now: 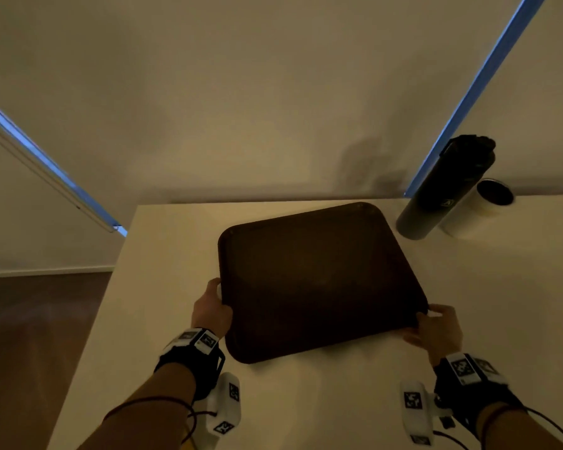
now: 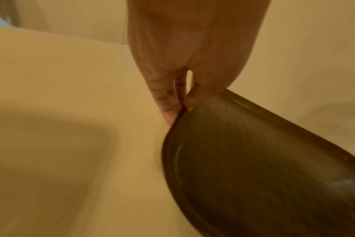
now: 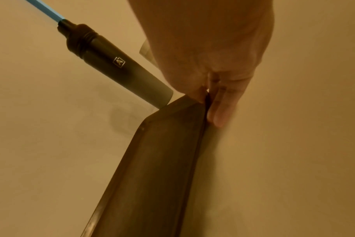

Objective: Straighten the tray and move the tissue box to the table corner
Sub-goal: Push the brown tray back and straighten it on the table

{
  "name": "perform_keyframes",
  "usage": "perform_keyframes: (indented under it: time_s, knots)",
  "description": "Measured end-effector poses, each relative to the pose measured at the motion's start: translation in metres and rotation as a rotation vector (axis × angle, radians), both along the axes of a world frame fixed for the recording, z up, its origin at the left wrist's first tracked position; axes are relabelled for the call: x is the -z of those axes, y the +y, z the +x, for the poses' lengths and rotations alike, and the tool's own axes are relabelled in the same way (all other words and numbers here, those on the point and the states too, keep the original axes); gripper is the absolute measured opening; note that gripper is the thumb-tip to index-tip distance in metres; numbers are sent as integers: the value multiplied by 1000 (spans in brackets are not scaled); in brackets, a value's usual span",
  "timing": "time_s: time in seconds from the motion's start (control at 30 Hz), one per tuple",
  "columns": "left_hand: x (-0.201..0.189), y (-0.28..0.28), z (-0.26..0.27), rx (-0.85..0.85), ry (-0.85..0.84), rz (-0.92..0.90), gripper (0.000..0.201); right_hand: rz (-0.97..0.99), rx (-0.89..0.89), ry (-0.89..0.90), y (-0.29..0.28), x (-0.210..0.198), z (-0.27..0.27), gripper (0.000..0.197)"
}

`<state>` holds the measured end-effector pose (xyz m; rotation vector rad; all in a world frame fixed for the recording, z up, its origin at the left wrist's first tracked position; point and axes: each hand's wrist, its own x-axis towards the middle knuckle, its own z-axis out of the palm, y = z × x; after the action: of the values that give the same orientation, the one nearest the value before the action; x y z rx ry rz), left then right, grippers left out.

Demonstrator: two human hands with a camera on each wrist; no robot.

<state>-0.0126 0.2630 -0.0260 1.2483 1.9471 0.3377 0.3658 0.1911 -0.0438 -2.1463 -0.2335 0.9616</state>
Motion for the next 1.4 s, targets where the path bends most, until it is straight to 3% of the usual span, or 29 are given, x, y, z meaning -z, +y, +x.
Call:
perform_keyframes:
  time_s: [0.27, 0.67, 1.4]
  knots:
    - [4, 48, -19, 96, 3, 28, 65, 14, -4, -89, 18, 2, -18, 22]
    - [2, 86, -28, 165, 13, 31, 69, 15, 43, -60, 24, 1, -36, 22]
    - [0, 96, -28, 143, 8, 33, 73, 21, 65, -47, 29, -4, -46, 23]
